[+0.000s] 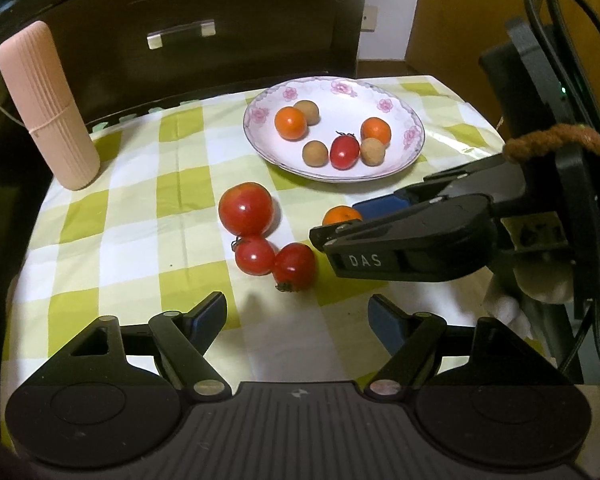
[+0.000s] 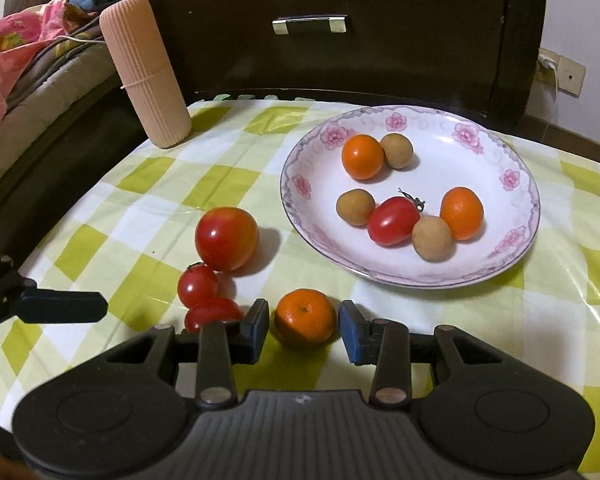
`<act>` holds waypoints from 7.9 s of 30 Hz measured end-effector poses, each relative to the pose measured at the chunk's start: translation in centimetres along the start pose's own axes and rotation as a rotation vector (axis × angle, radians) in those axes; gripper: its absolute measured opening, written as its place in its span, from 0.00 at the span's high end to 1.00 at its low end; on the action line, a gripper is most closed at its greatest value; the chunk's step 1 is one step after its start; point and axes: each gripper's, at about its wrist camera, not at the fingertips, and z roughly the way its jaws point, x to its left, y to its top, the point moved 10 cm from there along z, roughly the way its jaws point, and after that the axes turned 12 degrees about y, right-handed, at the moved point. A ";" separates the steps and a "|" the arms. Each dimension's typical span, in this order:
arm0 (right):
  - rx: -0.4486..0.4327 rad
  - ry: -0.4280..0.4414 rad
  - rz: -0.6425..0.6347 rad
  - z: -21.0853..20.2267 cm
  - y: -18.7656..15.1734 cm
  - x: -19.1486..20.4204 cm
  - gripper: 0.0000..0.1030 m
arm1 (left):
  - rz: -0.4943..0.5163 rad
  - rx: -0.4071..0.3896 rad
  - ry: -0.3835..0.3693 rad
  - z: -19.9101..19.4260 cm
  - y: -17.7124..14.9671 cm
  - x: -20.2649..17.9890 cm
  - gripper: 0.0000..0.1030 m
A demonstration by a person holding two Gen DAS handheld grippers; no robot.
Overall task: Organize fruits
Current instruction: 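Grasp a red cherry tomato with the left tool while the right tool holds a mandarin, then carry the cherry tomato and mandarin over the white bowl with both tools, then open both tools to drop the fruits into the bowl, then withdraw both tools and grasp a red cherry tomato with the right tool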
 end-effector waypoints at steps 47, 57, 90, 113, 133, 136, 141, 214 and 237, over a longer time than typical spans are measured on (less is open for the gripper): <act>-0.036 -0.014 0.071 -5.0 -1.2 -2.7 0.69 | 0.145 -0.075 -0.023 1.5 1.1 -3.4 0.19; -0.046 -0.006 0.083 -5.6 -1.2 -2.9 0.69 | 0.123 -0.093 -0.058 3.1 2.1 -3.3 0.20; -0.033 -0.030 0.096 -5.9 -1.6 -4.2 0.69 | 0.067 0.011 -0.062 4.6 2.0 -3.7 0.43; -0.006 -0.031 0.081 -4.9 -2.2 -3.8 0.69 | 0.024 0.014 -0.050 3.6 2.8 -3.1 0.65; -0.081 -0.040 0.103 -6.3 0.2 -4.3 0.69 | -0.020 -0.050 -0.032 2.8 5.9 -2.8 0.66; -0.091 -0.043 0.107 -6.4 0.6 -4.5 0.69 | -0.015 -0.058 -0.026 2.8 6.3 -2.9 0.67; -0.108 -0.058 0.116 -6.6 1.2 -5.2 0.69 | -0.021 -0.068 -0.023 3.0 7.2 -3.1 0.67; -0.192 -0.082 0.161 -3.3 5.6 -9.4 0.69 | -0.073 -0.084 0.087 7.9 11.9 -1.6 0.66; -0.228 -0.091 0.164 -3.8 6.7 -9.6 0.69 | -0.151 -0.078 0.062 7.9 12.8 -0.2 0.50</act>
